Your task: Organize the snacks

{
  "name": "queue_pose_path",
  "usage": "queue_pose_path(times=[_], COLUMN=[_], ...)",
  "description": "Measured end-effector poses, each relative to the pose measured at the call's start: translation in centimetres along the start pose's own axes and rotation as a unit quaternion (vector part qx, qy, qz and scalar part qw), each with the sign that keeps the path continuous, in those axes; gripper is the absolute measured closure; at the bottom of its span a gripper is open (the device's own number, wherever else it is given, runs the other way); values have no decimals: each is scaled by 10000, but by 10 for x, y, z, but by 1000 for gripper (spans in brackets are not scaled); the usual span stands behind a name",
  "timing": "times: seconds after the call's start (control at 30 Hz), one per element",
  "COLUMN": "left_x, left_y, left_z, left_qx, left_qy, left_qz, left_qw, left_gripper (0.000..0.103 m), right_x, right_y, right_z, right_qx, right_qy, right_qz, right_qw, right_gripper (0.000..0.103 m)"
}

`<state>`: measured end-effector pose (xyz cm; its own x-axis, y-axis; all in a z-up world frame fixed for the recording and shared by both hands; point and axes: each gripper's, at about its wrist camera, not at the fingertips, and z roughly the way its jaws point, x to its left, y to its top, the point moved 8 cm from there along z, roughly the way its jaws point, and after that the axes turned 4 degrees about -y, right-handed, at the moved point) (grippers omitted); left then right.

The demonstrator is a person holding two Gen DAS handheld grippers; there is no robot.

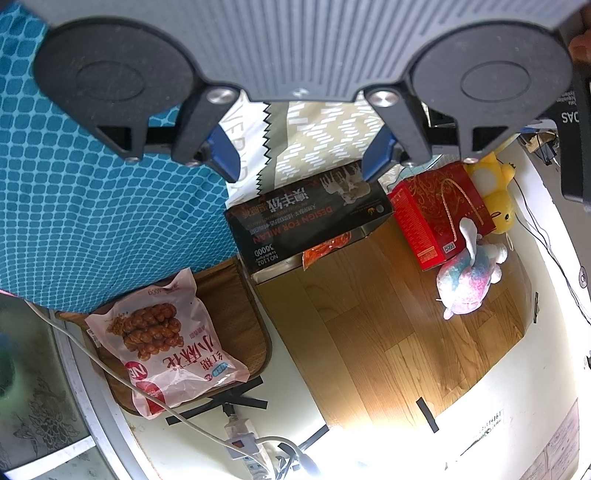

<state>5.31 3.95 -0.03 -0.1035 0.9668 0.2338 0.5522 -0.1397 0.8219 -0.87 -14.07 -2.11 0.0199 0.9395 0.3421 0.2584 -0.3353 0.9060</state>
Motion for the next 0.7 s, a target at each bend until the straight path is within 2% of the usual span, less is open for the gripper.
queue_pose_path(times=[0.7], left_x=[-5], left_y=[-6], left_z=[4], left_qx=[157], left_qy=[-194], left_qz=[131], left_qw=[9996], left_gripper=[0], right_x=[-1], right_y=[0], right_z=[0], right_qx=[26], right_qy=[2], right_qz=[17], right_qw=[10000], right_gripper=[28])
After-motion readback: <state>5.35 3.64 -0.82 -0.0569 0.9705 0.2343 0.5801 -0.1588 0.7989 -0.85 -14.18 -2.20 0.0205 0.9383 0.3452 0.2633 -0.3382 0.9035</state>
